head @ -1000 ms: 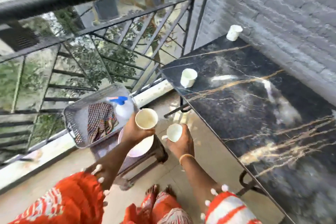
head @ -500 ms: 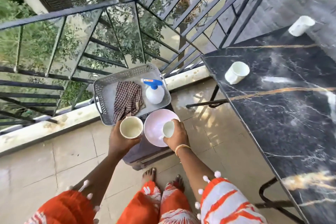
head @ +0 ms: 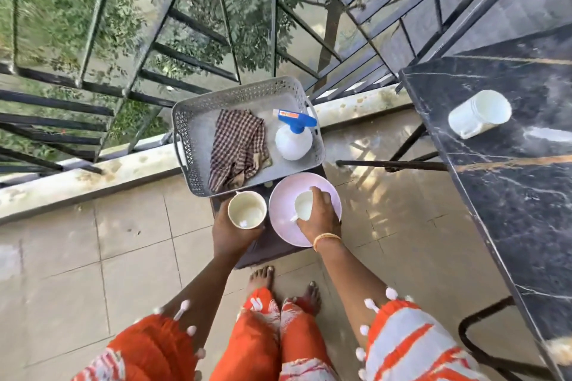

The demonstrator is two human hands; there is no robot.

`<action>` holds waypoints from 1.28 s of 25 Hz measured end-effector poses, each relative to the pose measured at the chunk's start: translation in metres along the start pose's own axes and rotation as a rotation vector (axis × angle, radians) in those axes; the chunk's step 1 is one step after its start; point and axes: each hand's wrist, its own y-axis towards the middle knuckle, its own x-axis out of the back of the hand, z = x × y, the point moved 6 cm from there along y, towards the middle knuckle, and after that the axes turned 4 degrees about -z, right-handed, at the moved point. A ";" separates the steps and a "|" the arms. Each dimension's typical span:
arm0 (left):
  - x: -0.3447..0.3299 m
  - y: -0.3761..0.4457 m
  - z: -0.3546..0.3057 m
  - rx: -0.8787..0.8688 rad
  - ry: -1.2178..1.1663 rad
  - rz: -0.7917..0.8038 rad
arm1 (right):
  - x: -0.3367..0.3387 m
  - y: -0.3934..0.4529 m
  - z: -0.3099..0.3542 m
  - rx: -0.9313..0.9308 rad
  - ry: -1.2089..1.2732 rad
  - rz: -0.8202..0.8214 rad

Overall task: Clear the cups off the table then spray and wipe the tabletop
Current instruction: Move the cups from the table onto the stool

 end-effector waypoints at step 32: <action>-0.044 -0.016 -0.001 0.369 -0.184 0.013 | -0.015 -0.051 -0.068 -0.818 0.762 -0.196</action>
